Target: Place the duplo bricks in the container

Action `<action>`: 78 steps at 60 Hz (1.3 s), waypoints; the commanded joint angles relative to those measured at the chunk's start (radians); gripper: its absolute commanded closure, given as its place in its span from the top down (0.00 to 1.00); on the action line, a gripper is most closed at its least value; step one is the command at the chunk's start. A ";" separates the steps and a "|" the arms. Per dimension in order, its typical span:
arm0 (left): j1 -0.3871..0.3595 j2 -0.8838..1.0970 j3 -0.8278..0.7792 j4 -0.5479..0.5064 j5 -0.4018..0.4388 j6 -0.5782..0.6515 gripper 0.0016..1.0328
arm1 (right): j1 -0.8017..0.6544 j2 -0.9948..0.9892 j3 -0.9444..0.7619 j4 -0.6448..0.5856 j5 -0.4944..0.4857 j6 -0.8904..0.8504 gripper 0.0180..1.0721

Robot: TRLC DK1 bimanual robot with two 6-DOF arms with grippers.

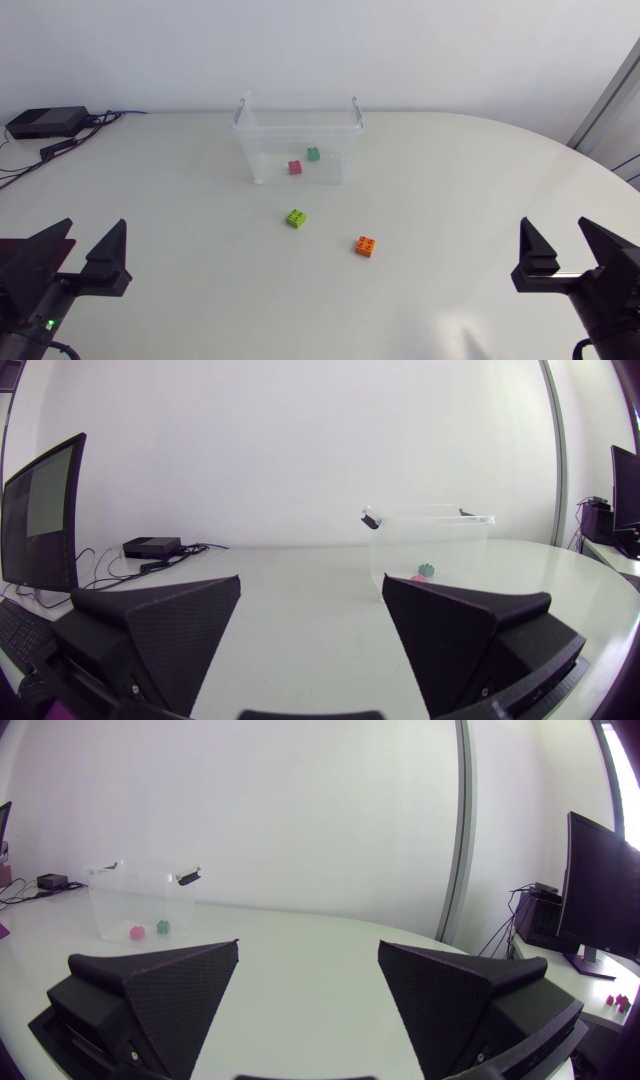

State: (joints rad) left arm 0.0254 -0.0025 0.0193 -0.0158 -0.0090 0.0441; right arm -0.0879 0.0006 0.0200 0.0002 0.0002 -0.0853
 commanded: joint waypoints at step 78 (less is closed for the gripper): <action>-0.071 0.461 0.421 -0.167 0.001 -0.018 0.91 | 0.045 0.277 0.225 -0.039 -0.032 0.001 0.96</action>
State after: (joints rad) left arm -0.0360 0.3515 0.3473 -0.1558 -0.0086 0.0441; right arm -0.0578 0.2165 0.1928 -0.0265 -0.0235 -0.0860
